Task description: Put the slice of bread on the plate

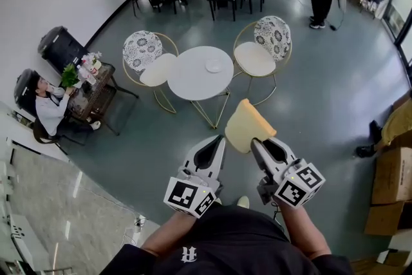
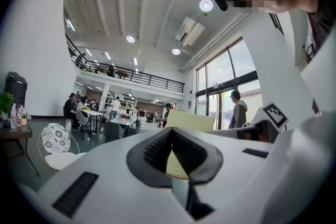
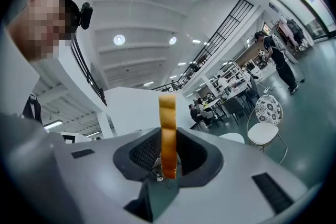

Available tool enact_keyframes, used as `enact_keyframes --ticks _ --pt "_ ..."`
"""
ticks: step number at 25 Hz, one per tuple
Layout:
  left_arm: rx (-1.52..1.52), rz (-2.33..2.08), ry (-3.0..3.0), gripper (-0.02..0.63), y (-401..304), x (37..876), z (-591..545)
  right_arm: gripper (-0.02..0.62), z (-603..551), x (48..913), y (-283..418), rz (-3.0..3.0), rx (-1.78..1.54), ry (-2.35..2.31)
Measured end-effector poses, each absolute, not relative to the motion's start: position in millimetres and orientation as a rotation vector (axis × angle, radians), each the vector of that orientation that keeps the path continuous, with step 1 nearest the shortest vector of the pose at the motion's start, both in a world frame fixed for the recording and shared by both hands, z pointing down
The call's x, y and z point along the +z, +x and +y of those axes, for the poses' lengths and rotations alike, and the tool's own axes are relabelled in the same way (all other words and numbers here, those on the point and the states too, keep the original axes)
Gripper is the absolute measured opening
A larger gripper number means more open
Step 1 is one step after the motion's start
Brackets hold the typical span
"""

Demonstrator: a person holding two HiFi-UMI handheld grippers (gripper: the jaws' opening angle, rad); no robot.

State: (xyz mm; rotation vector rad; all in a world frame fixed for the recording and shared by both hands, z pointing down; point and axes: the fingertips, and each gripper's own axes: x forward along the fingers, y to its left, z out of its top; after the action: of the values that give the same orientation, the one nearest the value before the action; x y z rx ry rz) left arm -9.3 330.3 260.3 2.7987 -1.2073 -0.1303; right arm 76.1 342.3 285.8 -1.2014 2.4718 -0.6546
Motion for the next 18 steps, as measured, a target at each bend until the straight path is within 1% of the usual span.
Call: enact_keyframes --ticks 10,18 --pt "-0.123 -1.239 2.794 0.006 3.7 267.0 321.2 0.087 332.2 297.5 90.0 2.472 -0.683 -1.171" --pt "-0.145 -1.235 2.786 0.005 -13.2 269.6 277.8 0.087 289.7 302.9 72.9 2.479 -0.697 -1.18"
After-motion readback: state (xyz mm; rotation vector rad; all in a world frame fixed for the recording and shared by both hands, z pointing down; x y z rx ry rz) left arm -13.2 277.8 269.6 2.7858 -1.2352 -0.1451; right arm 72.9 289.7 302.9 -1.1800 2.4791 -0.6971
